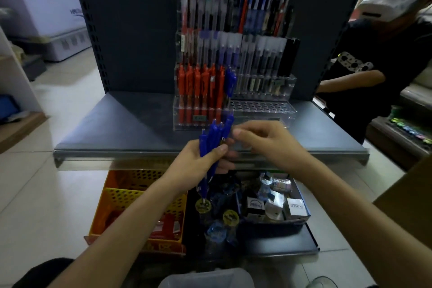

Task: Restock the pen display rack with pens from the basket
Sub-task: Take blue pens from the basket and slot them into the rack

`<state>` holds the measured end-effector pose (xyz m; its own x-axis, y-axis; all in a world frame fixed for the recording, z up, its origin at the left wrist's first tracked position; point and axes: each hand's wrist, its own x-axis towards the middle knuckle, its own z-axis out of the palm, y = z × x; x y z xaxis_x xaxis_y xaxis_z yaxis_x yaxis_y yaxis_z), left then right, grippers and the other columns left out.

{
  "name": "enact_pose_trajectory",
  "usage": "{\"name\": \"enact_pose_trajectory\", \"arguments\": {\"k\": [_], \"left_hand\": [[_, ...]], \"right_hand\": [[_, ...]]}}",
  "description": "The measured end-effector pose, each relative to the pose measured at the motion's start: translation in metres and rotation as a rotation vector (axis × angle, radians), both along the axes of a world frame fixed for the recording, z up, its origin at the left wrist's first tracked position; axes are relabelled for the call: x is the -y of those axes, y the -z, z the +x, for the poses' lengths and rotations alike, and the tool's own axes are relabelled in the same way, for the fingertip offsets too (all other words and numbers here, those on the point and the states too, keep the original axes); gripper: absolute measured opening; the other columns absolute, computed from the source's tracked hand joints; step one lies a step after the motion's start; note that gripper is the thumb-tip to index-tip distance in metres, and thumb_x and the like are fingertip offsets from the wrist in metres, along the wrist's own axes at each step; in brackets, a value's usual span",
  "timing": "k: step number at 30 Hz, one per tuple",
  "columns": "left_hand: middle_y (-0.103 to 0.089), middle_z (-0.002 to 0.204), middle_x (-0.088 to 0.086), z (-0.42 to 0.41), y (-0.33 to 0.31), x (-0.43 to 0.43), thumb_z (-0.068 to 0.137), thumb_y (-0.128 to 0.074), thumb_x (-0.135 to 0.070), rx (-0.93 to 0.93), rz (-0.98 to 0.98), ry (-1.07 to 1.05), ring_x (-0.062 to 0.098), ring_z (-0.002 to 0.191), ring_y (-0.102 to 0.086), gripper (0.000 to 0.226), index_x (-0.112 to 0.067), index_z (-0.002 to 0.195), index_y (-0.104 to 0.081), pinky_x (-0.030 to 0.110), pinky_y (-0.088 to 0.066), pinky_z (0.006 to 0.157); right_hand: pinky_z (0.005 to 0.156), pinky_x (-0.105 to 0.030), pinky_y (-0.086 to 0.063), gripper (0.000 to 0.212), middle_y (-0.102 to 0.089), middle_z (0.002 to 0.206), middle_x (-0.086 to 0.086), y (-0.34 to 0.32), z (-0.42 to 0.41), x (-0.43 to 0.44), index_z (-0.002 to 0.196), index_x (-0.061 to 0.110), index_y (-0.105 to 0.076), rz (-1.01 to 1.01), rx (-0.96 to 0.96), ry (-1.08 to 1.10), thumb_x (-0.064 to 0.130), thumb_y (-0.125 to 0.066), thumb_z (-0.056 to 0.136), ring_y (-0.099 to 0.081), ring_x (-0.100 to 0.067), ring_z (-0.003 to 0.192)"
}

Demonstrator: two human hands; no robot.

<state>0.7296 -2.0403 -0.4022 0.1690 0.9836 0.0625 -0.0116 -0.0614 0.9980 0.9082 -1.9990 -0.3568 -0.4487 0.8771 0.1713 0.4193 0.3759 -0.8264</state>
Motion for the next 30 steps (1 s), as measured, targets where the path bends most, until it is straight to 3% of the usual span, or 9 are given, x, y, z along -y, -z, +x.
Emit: {"name": "enact_pose_trajectory", "arguments": {"k": [2,5,7,12,16,19,22,27,30], "left_hand": [[-0.075,0.102,0.005,0.004,0.004,0.005,0.098,-0.051,-0.021,-0.048,-0.015,0.042,0.023,0.091,-0.073,0.029,-0.015,0.125,-0.059,0.034,-0.059,0.082],[-0.074,0.105,0.005,0.013,0.01,0.012,0.098,-0.051,-0.021,-0.09,-0.043,0.104,0.024,0.09,-0.073,0.026,-0.023,0.122,-0.06,0.038,-0.059,0.082],[-0.074,0.103,0.006,0.018,0.012,0.014,0.098,-0.051,-0.021,-0.103,-0.056,0.137,0.027,0.087,-0.073,0.022,-0.027,0.118,-0.059,0.039,-0.06,0.078],[-0.074,0.102,0.006,0.023,0.012,0.01,0.1,-0.047,-0.021,-0.087,-0.065,0.128,0.026,0.083,-0.073,0.019,-0.027,0.115,-0.058,0.035,-0.06,0.072],[-0.073,0.104,0.009,0.022,0.011,0.001,0.1,-0.047,-0.018,-0.03,-0.054,0.073,0.028,0.081,-0.073,0.02,-0.018,0.114,-0.061,0.031,-0.06,0.069],[-0.073,0.104,0.01,0.019,0.009,-0.007,0.098,-0.048,-0.021,0.002,-0.03,0.034,0.03,0.081,-0.073,0.024,-0.01,0.115,-0.061,0.034,-0.061,0.071],[-0.073,0.105,0.009,0.017,0.008,-0.011,0.096,-0.049,-0.026,0.004,0.005,0.009,0.031,0.084,-0.073,0.029,-0.009,0.118,-0.06,0.036,-0.06,0.074],[-0.074,0.095,0.011,0.015,0.004,-0.022,0.096,-0.047,-0.025,0.018,0.058,-0.007,0.027,0.079,-0.072,0.026,-0.008,0.11,-0.061,0.031,-0.059,0.071],[-0.066,0.069,0.004,0.011,0.0,-0.03,0.098,-0.044,-0.028,-0.031,0.105,-0.035,0.022,0.063,-0.065,0.023,-0.01,0.095,-0.059,0.031,-0.055,0.066]], "right_hand": [[0.085,-0.026,-0.055,0.018,-0.075,0.097,-0.001,0.012,0.002,0.008,0.104,0.017,-0.074,-0.035,-0.015,-0.003,0.027,-0.064,0.092,-0.069,-0.011,0.093],[0.08,-0.035,-0.054,0.015,-0.07,0.094,-0.02,0.03,0.005,0.016,0.095,0.01,-0.073,-0.089,-0.054,0.023,0.022,-0.063,0.094,-0.068,-0.024,0.082],[0.084,-0.042,-0.053,0.014,-0.071,0.091,-0.017,0.039,0.009,0.018,0.092,0.013,-0.073,-0.103,-0.071,0.034,0.022,-0.063,0.094,-0.068,-0.023,0.082],[0.086,-0.044,-0.057,0.017,-0.074,0.093,-0.012,0.032,0.018,0.012,0.095,0.007,-0.068,-0.126,-0.129,0.113,0.021,-0.059,0.096,-0.07,-0.028,0.092],[0.072,-0.035,-0.06,0.012,-0.073,0.082,-0.01,0.011,0.014,-0.001,0.09,0.009,-0.063,-0.133,-0.203,0.128,0.018,-0.058,0.097,-0.072,-0.024,0.076],[0.059,-0.025,-0.059,0.009,-0.07,0.076,-0.01,-0.014,0.01,-0.017,0.093,0.007,-0.06,-0.065,-0.354,0.207,0.013,-0.056,0.098,-0.068,-0.016,0.061],[0.063,-0.027,-0.06,0.008,-0.07,0.079,-0.011,-0.043,0.01,-0.038,0.095,0.008,-0.059,0.116,-0.421,0.34,0.013,-0.056,0.098,-0.07,-0.017,0.064],[0.068,-0.037,-0.061,0.011,-0.07,0.08,-0.008,-0.062,-0.005,-0.075,0.096,0.009,-0.062,0.33,-0.267,0.415,0.019,-0.057,0.098,-0.071,-0.016,0.067],[0.068,-0.041,-0.06,0.014,-0.069,0.079,-0.003,-0.056,-0.021,-0.094,0.098,0.011,-0.062,0.382,-0.141,0.392,0.024,-0.058,0.097,-0.07,-0.014,0.067]]}}
